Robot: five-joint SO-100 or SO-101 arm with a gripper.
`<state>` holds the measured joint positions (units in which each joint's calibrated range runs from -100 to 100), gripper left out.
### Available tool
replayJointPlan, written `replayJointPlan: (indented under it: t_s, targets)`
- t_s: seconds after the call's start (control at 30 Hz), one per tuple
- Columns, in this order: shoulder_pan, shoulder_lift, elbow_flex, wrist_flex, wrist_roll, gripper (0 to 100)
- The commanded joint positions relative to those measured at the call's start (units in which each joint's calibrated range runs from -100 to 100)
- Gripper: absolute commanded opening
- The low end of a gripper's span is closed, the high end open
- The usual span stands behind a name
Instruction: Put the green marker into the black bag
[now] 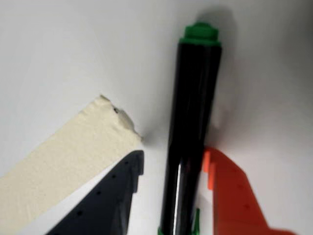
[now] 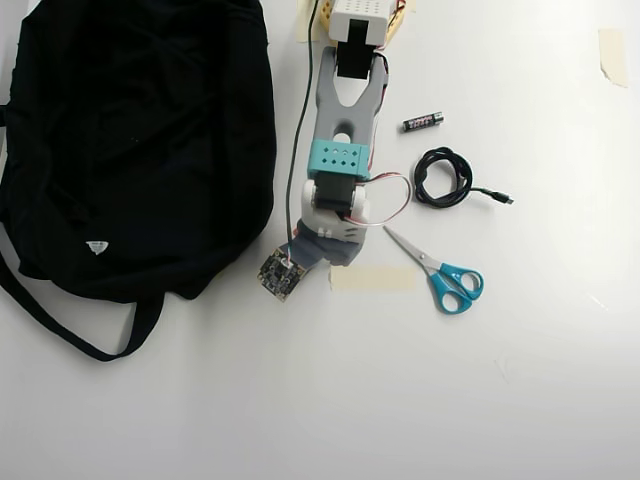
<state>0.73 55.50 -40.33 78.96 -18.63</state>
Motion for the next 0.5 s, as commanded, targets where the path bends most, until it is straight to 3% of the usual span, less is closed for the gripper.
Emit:
replayJointPlan:
  t_s: [0.0, 0.47]
  targets:
    - [-0.7, 1.0, 1.1, 0.5, -0.6, 17]
    - [-1.0, 1.0, 1.4, 0.5, -0.7, 16]
